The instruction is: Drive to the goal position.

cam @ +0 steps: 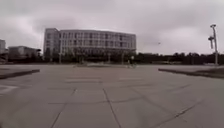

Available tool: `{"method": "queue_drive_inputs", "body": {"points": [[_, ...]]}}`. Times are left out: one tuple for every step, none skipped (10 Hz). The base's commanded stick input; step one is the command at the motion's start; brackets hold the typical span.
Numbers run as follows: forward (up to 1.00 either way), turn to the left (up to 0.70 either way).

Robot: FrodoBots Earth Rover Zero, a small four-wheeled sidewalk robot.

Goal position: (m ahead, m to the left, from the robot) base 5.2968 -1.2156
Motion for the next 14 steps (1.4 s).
{"method": "queue_drive_inputs", "body": {"points": [[0.70, 0.03], [0.70, 0.03], [0.70, 0.03], [0.70, 0.03], [0.70, 0.03], [0.70, 0.03], [0.70, 0.03], [0.70, 0.03], [0.70, 0.03], [0.70, 0.03], [0.70, 0.03], [0.70, 0.03], [0.70, 0.03], [0.70, 0.03]]}}
